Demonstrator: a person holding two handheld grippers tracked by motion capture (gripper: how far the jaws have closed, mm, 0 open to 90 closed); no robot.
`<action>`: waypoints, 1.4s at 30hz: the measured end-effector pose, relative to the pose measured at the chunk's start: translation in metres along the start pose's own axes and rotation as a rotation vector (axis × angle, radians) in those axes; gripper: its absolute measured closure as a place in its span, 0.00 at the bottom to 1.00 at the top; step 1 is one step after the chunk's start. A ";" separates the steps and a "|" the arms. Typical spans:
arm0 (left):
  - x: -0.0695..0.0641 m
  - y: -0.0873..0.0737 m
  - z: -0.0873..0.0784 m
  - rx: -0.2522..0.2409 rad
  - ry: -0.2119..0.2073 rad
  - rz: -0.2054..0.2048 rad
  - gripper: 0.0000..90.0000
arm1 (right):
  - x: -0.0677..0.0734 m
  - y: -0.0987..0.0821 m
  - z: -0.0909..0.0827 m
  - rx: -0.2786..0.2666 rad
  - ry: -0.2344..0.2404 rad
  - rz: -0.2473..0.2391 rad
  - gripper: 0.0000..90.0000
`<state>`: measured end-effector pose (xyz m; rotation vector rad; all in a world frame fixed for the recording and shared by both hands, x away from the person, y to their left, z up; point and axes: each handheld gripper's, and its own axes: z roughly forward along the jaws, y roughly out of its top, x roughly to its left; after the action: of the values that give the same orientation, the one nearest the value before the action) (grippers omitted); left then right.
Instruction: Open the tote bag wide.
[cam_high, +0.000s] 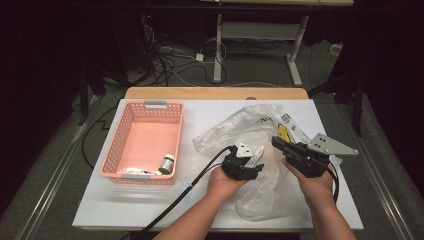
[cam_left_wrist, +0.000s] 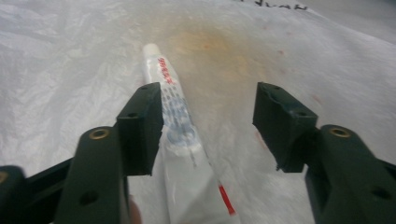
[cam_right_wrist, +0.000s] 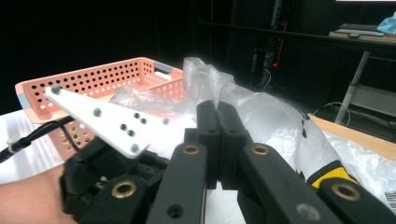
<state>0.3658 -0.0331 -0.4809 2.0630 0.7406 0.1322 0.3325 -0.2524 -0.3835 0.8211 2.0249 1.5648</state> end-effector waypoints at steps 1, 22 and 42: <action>-0.001 -0.002 -0.003 -0.004 -0.004 -0.004 0.41 | 0.000 0.000 0.000 0.001 -0.002 0.001 1.00; -0.007 -0.037 -0.083 -0.028 -0.022 -0.034 0.00 | 0.004 -0.002 0.001 0.013 -0.002 -0.007 1.00; 0.020 -0.052 -0.166 -0.064 0.078 -0.075 0.00 | 0.004 -0.002 0.000 0.018 -0.016 -0.011 1.00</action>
<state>0.2987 0.1200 -0.4298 1.9761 0.8504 0.1928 0.3293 -0.2500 -0.3858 0.8252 2.0318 1.5307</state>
